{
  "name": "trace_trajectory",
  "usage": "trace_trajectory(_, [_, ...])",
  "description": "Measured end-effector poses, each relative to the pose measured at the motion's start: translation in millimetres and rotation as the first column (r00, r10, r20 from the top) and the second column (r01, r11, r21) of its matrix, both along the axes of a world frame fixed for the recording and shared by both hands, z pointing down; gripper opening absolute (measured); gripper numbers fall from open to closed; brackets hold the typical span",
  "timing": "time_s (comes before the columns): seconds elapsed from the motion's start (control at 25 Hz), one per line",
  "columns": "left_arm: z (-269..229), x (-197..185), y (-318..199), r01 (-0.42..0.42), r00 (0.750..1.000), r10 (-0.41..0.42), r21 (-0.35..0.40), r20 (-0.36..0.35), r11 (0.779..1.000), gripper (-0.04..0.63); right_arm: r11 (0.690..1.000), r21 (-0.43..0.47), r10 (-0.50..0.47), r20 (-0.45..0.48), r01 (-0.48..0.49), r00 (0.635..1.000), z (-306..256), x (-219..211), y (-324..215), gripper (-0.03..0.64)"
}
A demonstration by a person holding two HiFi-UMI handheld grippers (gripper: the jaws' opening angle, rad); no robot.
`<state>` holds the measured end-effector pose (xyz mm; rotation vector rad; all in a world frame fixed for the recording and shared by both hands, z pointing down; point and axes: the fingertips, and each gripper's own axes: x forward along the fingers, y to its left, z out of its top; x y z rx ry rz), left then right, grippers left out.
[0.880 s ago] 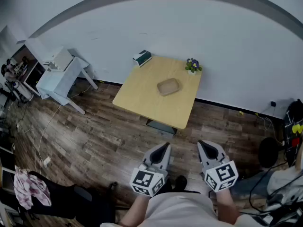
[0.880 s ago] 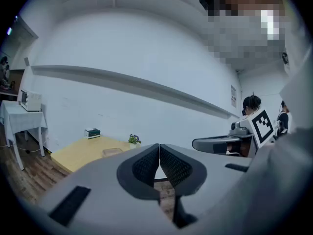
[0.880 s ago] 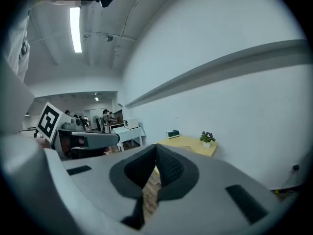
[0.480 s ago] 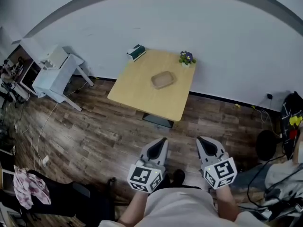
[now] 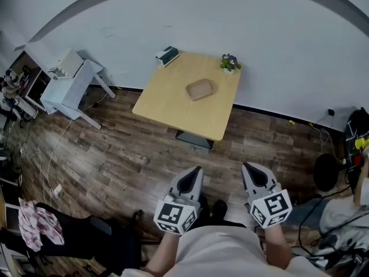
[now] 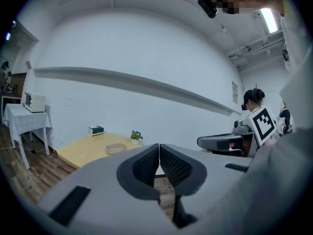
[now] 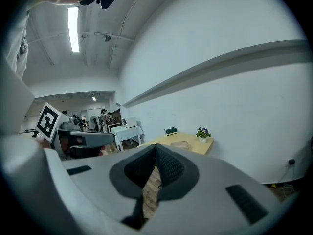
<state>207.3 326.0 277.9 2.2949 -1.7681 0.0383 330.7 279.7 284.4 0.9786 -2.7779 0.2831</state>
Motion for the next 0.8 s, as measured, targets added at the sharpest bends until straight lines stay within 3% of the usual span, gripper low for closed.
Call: trace_trajectory(0.8, [10.5, -58.3, -34.8, 0.038, 0.999, -0.038, -0.030, 0.013, 0.999, 0.008, 0.999, -0.023, -0.030, -0.029, 0.029, 0.999, 6.6, -58.2, -40.8, 0.023])
